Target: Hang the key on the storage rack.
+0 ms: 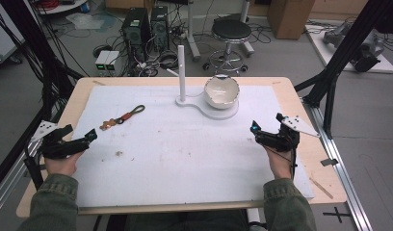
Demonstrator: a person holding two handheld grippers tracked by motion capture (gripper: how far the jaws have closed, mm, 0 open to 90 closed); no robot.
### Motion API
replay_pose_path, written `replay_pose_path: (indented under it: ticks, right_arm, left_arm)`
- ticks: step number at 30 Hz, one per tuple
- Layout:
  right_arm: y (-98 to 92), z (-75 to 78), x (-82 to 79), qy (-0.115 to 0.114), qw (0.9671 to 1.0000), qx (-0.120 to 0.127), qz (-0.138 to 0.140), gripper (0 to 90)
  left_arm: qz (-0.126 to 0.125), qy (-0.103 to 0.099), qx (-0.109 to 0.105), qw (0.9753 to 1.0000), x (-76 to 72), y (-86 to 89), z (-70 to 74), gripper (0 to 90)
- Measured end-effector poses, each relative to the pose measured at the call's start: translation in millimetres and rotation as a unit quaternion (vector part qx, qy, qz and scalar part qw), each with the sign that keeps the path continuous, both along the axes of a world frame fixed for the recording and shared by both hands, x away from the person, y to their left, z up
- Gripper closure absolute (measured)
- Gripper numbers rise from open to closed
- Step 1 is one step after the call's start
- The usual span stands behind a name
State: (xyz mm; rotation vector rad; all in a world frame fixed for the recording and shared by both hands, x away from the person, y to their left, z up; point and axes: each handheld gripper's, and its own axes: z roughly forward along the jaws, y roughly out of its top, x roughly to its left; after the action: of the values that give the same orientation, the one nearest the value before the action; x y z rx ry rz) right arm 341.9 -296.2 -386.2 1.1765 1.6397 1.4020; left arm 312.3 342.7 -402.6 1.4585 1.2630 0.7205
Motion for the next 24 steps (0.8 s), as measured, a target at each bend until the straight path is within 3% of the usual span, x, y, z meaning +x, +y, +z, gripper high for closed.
replay_pose_path:
  ticks: [24]
  right_arm:
    - [3.9, -3.9, -1.4, 0.010, 0.9998, 0.011, 0.014, 0.4]
  left_arm:
    - [-0.019, 0.001, -0.008, 0.9998, -1.3, -4.9, 5.8, 1.6]
